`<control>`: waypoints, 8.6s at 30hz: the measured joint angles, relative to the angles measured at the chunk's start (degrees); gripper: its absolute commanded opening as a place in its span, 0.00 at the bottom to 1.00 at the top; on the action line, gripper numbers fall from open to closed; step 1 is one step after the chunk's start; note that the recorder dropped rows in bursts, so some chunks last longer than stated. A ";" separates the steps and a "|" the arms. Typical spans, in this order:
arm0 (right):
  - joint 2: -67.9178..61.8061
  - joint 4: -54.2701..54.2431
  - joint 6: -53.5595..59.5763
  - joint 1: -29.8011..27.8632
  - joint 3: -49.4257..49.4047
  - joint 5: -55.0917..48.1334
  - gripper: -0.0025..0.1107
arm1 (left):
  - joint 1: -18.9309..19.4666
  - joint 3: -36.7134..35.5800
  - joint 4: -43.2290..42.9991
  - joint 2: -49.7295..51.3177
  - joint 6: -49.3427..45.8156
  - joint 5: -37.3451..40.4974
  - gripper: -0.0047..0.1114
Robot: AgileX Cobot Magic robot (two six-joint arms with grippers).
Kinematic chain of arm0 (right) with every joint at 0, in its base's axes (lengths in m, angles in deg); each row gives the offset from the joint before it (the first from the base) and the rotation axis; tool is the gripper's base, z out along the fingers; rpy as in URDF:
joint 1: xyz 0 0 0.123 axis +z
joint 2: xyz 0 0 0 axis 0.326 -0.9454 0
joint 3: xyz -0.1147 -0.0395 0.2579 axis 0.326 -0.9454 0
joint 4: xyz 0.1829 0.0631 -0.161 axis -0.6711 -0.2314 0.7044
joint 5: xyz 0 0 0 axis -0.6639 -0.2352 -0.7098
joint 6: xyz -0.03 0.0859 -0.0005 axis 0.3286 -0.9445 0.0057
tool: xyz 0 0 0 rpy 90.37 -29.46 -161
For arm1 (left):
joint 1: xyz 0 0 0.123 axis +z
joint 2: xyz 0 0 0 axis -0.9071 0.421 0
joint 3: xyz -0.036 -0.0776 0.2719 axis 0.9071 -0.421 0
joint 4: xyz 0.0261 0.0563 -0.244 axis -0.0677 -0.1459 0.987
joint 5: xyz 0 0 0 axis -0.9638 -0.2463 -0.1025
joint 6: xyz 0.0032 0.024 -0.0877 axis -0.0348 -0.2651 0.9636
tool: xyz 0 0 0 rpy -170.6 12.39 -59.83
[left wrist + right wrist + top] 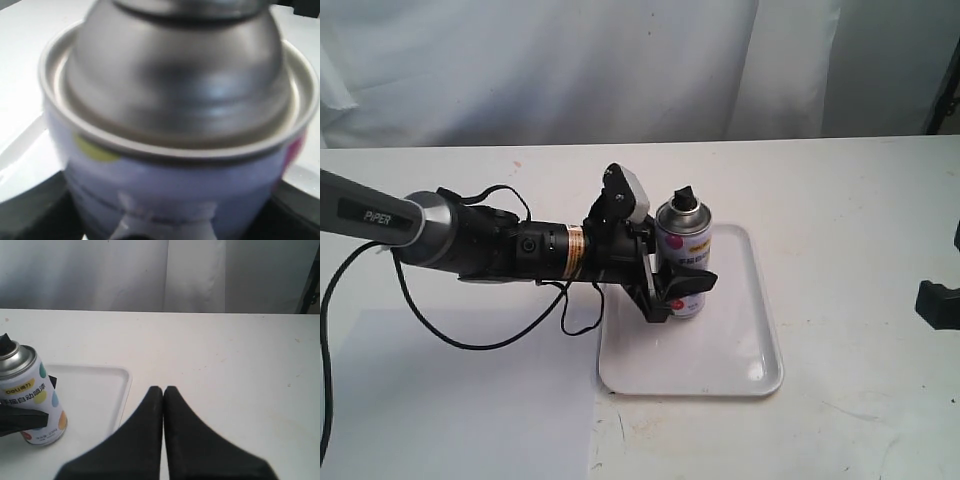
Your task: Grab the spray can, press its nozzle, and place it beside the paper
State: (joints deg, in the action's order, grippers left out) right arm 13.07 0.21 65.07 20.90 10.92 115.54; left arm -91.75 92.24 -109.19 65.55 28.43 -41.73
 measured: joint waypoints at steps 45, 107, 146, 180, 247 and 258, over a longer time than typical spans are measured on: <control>0.14 -1.62 1.23 0.00 0.00 -1.70 0.02 | 4.60 0.84 -21.36 -28.25 25.07 -2.66 0.04; 0.14 -1.62 -3.92 0.00 0.00 -3.70 0.02 | 10.58 -53.64 -30.59 -106.61 51.66 41.35 0.04; 0.14 -1.62 -4.05 0.00 0.00 -3.48 0.02 | 10.68 -62.57 33.72 -127.97 -10.62 65.19 0.04; 0.14 -1.62 -4.12 0.00 0.00 -3.48 0.02 | 30.24 -68.73 72.49 -130.09 -42.14 63.85 0.04; 12.75 -6.06 -3.82 -8.42 0.00 -3.60 0.02 | 28.66 -70.95 72.67 -130.09 -41.11 65.63 0.04; 20.43 -10.29 0.66 -18.22 -1.69 -3.30 0.02 | 28.66 -70.95 72.67 -130.09 -41.11 65.63 0.04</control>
State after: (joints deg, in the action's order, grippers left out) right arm 33.50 -10.08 65.73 2.68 9.23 112.24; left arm -63.09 21.29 -36.52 -64.53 -12.67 23.90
